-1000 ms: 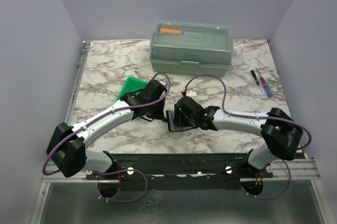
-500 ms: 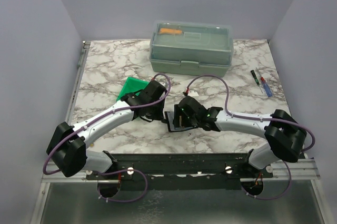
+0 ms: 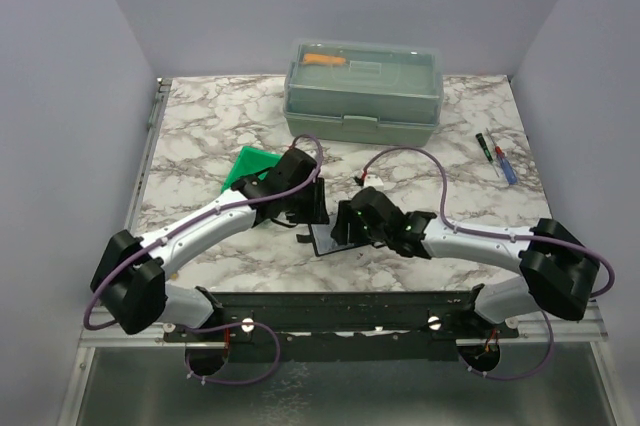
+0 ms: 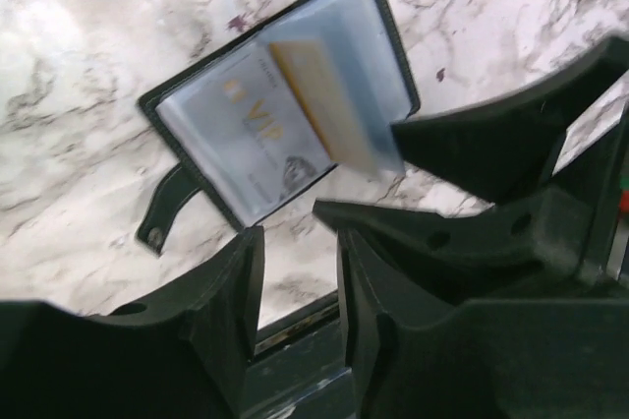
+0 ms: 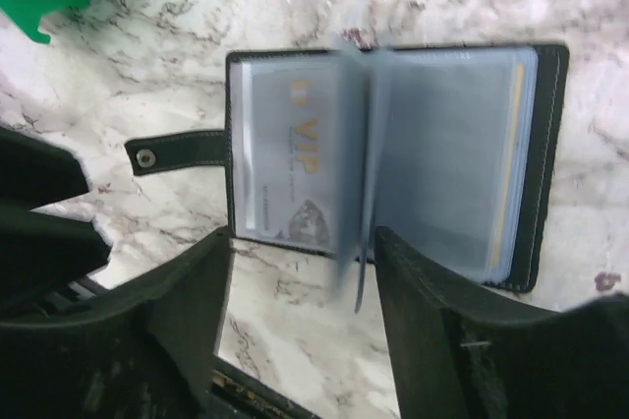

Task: Put the credit cards into the card holder
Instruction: Open the card holder at the center of the board.

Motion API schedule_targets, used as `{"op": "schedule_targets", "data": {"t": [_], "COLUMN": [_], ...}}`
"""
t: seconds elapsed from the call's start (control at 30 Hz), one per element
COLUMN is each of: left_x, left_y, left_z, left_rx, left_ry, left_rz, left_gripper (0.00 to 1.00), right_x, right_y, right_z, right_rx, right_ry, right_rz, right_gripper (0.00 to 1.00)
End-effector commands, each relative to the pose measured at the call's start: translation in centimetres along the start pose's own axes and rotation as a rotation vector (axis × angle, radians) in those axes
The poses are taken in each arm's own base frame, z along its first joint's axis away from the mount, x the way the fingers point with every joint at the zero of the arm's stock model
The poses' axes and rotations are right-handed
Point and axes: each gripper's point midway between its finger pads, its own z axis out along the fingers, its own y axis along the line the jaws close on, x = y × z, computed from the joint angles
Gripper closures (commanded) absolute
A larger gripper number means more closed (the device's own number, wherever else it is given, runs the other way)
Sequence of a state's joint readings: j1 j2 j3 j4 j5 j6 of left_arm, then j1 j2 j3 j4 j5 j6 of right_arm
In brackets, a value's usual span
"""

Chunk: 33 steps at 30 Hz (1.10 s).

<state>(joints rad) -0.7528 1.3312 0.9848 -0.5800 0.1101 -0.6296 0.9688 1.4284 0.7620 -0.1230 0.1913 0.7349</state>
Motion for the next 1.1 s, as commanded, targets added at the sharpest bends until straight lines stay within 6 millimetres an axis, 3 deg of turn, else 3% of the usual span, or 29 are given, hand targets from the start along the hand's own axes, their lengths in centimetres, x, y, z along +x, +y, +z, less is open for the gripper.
{"op": "schedule_targets", "data": {"t": [0.0,0.13,0.3,0.73,0.83,1.07], "left_x": [0.0,0.2,0.4,-0.7,-0.7,-1.6], "left_y": [-2.0,-2.0,-1.6,-1.3,-1.2,-0.5], "left_z": [3.1,4.3,4.5,2.6,3.0,4.7], "left_rx": [0.096,0.100,0.092,0.097,0.091,0.037], "left_ry": [0.047,0.061,0.057,-0.019,-0.010,-0.013], "left_rz": [-0.071,-0.098,-0.104,-0.101,-0.098,-0.105], "left_gripper": [0.61,0.59,0.59,0.35,0.31,0.30], "right_x": [0.8,0.7,0.4,-0.3,-0.4,0.1], "right_y": [-0.4,-0.4,-0.3,1.1,1.1,0.9], "right_z": [-0.6,-0.9,-1.4,-0.8,-0.7,-0.6], "right_rx": [-0.057,-0.090,-0.107,-0.149,-0.149,-0.145], "right_ry": [-0.036,-0.065,-0.090,-0.088,-0.089,-0.076], "right_rz": [0.033,0.040,0.040,-0.003,-0.005,-0.004], "right_gripper": [0.44,0.55,0.64,0.63,0.62,0.63]}}
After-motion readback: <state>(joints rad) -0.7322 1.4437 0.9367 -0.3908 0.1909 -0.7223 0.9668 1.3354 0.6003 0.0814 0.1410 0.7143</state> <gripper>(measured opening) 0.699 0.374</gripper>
